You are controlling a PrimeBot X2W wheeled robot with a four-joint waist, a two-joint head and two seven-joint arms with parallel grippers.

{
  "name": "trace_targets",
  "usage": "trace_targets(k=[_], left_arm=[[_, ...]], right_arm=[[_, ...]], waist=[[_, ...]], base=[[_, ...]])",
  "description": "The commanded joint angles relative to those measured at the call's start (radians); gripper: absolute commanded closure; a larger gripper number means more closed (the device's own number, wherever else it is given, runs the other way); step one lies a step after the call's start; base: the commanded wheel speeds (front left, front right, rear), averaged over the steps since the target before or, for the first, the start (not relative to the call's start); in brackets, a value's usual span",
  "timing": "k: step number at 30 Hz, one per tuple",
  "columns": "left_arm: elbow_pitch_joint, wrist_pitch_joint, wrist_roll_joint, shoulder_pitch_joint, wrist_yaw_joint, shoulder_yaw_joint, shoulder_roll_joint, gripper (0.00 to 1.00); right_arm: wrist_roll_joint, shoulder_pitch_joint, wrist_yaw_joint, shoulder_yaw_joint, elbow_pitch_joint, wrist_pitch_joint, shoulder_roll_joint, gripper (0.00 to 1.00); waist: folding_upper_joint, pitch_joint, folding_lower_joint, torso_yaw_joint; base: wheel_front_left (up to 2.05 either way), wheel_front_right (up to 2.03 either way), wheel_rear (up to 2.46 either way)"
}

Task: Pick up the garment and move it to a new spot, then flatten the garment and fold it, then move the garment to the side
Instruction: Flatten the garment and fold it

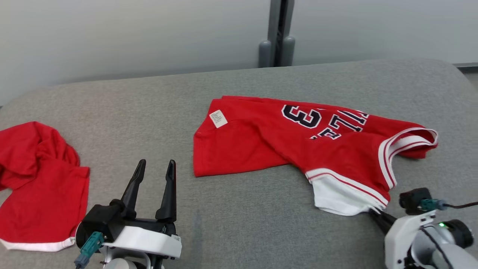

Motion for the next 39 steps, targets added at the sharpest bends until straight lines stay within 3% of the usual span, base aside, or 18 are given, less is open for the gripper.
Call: trace_targets(k=[1, 3, 6, 8, 12, 13, 14, 15, 22, 26, 33, 39], left_arm=[[-0.003, -0.003, 0.000, -0.005, 0.000, 0.003, 0.004, 0.00], [-0.005, -0.003, -0.006, -0.008, 0.003, 0.002, 0.004, 0.00], [-0.005, -0.003, -0.010, -0.013, 0.006, -0.002, 0.004, 0.00], [-0.003, -0.003, -0.012, -0.014, 0.005, -0.003, 0.004, 0.00], [0.000, -0.003, -0.011, -0.017, 0.001, -0.005, 0.004, 0.00], [0.000, -0.003, -0.010, -0.018, 0.000, -0.005, 0.004, 0.00], [0.000, -0.003, -0.008, -0.020, 0.000, -0.006, 0.004, 0.00], [0.001, -0.003, -0.007, -0.020, -0.001, -0.005, 0.004, 0.00], [0.009, -0.003, 0.001, -0.028, -0.006, -0.001, 0.004, 0.00], [0.008, -0.003, 0.004, -0.036, -0.009, -0.001, 0.004, 0.00], [0.019, -0.004, 0.011, -0.042, -0.010, 0.002, 0.004, 0.00], [0.056, -0.003, 0.020, -0.056, -0.018, 0.000, 0.004, 0.00]], right_arm=[[0.006, 0.009, 0.000, -0.004, -0.007, 0.007, -0.008, 1.00], [0.042, 0.047, -0.001, -0.053, -0.086, 0.078, -0.094, 1.00], [0.052, 0.088, -0.001, -0.129, -0.142, 0.122, -0.150, 1.00], [0.028, 0.114, 0.000, -0.175, -0.165, 0.143, -0.175, 1.00], [0.003, 0.162, 0.000, -0.256, -0.209, 0.178, -0.165, 1.00], [-0.007, 0.168, 0.000, -0.277, -0.223, 0.175, -0.155, 0.93], [-0.009, 0.175, 0.000, -0.292, -0.236, 0.176, -0.138, 0.16], [-0.007, 0.182, 0.000, -0.307, -0.253, 0.179, -0.119, 0.00], [0.024, 0.183, 0.000, -0.310, -0.416, 0.148, -0.022, 0.00], [0.030, 0.156, 0.000, -0.283, -0.484, 0.071, 0.014, 0.00], [-0.005, 0.132, 0.000, -0.258, -0.466, -0.089, 0.083, 0.00], [-0.032, 0.109, 0.000, -0.251, -0.433, -0.159, 0.115, 0.00]], waist=[[-0.0001, -0.007, 0.0000, -0.036], [-0.0001, -0.009, 0.0000, -0.065], [-0.0001, -0.010, 0.0000, -0.081], [-0.0001, -0.011, 0.0000, -0.085], [-0.0001, -0.013, 0.0000, -0.085], [-0.0001, -0.012, 0.0000, -0.084], [-0.0001, -0.011, 0.0000, -0.082], [-0.0001, -0.010, 0.0000, -0.079], [-0.0001, 0.000, 0.0000, -0.054], [-0.0001, 0.013, 0.0000, -0.041], [-0.0001, 0.035, 0.0000, -0.028], [-0.0001, 0.072, 0.0000, -0.054]], base=[[0.00, 0.00, 0.00], [0.00, 0.00, 0.00], [0.00, 0.00, 0.00], [0.00, 0.00, 0.00], [0.00, 0.00, 0.00], [0.00, 0.00, 0.00], [0.00, 0.00, 0.00], [0.00, 0.00, 0.00], [0.00, 0.00, 0.00], [0.00, 0.00, 0.00], [0.00, 0.00, 0.00], [0.00, 0.00, 0.00]])
